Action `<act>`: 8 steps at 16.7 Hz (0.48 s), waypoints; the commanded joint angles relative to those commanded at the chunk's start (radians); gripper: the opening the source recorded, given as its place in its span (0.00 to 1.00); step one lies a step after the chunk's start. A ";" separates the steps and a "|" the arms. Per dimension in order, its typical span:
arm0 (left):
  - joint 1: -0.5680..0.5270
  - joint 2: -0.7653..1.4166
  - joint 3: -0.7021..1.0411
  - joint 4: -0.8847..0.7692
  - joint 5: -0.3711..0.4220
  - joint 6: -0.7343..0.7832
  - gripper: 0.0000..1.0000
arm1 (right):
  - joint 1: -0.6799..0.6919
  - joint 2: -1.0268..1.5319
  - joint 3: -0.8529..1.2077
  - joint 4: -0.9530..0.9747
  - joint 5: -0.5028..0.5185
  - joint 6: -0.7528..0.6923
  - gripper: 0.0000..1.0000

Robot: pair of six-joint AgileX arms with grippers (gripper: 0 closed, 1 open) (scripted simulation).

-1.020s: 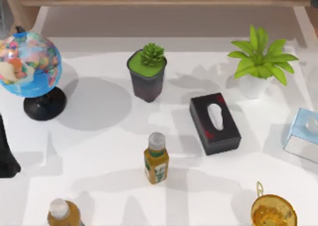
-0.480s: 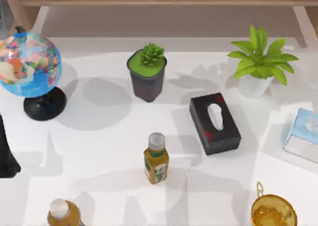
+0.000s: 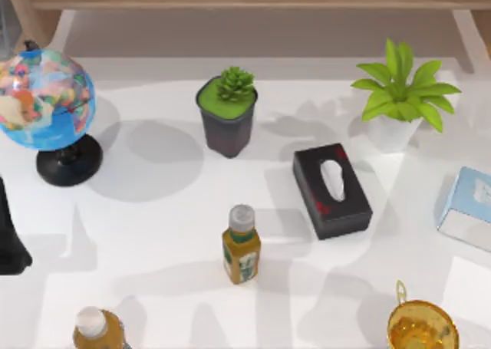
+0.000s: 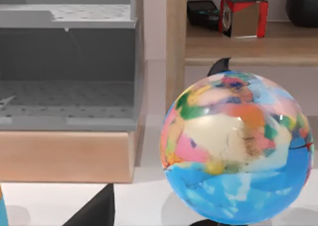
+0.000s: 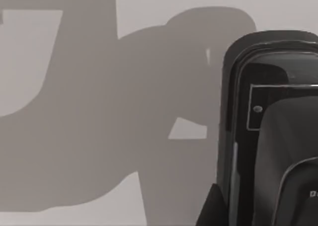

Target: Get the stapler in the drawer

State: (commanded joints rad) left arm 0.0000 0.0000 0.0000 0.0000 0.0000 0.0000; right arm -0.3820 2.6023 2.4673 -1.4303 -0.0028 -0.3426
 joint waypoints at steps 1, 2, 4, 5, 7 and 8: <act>0.000 0.000 0.000 0.000 0.000 0.000 1.00 | 0.000 0.000 0.000 0.000 0.000 0.000 0.00; 0.000 0.000 0.000 0.000 0.000 0.000 1.00 | 0.005 0.003 -0.001 0.002 0.001 0.002 0.00; 0.000 0.000 0.000 0.000 0.000 0.000 1.00 | 0.007 -0.010 0.008 0.008 0.002 0.012 0.00; 0.000 0.000 0.000 0.000 0.000 0.000 1.00 | 0.007 -0.032 0.021 0.012 0.005 0.025 0.00; 0.000 0.000 0.000 0.000 0.000 0.000 1.00 | 0.000 -0.106 0.052 0.008 0.021 0.069 0.00; 0.000 0.000 0.000 0.000 0.000 0.000 1.00 | -0.006 -0.150 0.068 0.005 0.032 0.096 0.00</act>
State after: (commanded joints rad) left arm 0.0000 0.0000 0.0000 0.0000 0.0000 0.0000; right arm -0.3885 2.4520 2.5356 -1.4252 0.0293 -0.2468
